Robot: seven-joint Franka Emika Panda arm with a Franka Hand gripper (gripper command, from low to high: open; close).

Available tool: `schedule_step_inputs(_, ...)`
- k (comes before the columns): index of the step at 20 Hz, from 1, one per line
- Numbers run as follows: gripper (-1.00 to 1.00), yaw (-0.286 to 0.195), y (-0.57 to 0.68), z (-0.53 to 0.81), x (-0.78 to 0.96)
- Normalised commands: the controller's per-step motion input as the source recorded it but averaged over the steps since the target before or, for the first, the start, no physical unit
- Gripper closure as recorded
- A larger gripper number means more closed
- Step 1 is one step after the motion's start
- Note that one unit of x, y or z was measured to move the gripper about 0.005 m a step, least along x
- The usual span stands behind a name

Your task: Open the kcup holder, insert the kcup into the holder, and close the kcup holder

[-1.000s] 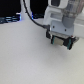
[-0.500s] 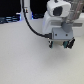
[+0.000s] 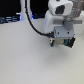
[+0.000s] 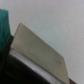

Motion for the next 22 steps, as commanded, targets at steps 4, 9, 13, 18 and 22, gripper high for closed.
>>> schedule_step_inputs(4,-1.00,0.089,0.52,0.22,-0.50)
schedule_step_inputs(9,-1.00,0.096,0.52,0.17,-0.49)
schedule_step_inputs(13,-1.00,0.090,0.52,0.04,-0.53)
schedule_step_inputs(18,-1.00,0.090,0.50,-0.15,-0.63)
schedule_step_inputs(22,-1.00,0.089,0.50,-0.20,-0.65)
